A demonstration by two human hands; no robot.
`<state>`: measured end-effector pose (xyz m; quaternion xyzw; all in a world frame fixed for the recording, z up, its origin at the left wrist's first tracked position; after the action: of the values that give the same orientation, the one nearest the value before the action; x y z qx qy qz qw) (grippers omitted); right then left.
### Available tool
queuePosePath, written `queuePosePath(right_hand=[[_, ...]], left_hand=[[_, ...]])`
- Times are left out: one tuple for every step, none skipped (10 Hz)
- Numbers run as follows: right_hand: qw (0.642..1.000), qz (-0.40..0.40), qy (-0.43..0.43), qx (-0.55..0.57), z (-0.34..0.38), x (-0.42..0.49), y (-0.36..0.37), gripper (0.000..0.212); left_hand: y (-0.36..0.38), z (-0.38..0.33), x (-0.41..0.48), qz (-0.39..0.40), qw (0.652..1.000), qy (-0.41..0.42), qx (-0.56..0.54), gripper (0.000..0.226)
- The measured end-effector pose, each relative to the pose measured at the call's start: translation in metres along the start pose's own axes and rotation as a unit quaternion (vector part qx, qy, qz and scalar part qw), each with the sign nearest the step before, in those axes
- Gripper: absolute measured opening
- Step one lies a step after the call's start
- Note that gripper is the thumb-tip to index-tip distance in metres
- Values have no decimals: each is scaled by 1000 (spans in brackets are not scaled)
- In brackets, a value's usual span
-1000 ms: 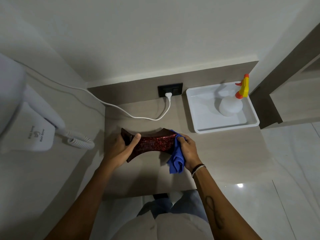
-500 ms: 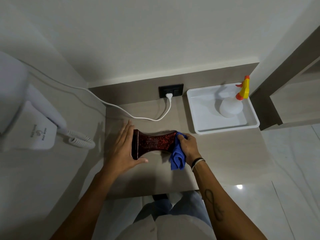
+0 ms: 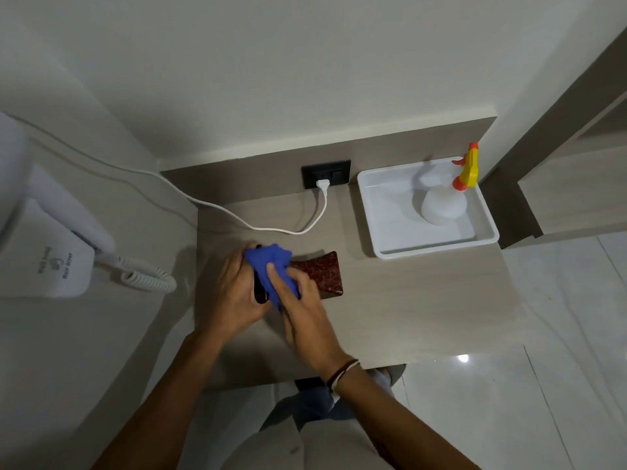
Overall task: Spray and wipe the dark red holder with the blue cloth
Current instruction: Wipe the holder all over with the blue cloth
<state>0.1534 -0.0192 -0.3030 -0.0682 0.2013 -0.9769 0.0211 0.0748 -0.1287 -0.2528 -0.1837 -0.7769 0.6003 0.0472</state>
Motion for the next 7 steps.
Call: queuePosePath(right_hand=[[993, -55, 102, -34, -42, -4, -30, 45], [965, -115, 234, 39, -81, -1, -60, 40], [965, -135, 165, 152, -47, 11, -47, 27], [997, -67, -11, 38, -1, 16, -13, 51], [997, -62, 52, 18, -29, 9, -30, 39], [979, -105, 177, -16, -72, 1, -61, 36], [989, -32, 134, 59, -47, 10, -27, 77]], left_hand=[[-7, 5, 2, 5, 999, -24, 24, 113], [-12, -3, 3, 3, 999, -26, 32, 122], [-12, -10, 9, 2, 999, -17, 34, 118], [-10, -5, 12, 22, 999, -21, 38, 111], [-10, 4, 8, 55, 997, -47, 34, 133], [-12, 1, 1, 68, 995, -65, 31, 145], [-13, -6, 4, 69, 995, -63, 30, 142]])
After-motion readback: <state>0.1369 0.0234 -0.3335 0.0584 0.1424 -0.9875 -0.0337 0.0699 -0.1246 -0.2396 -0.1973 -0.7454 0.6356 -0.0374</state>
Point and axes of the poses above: each hand's wrist, its own x-axis towards the middle knuckle, its own y-axis out of the palm, z = x × y, the point moved 8 cm from there along x, towards the middle knuckle, and after that the axes turned 14 degrees about x, right-handed, at the moved point
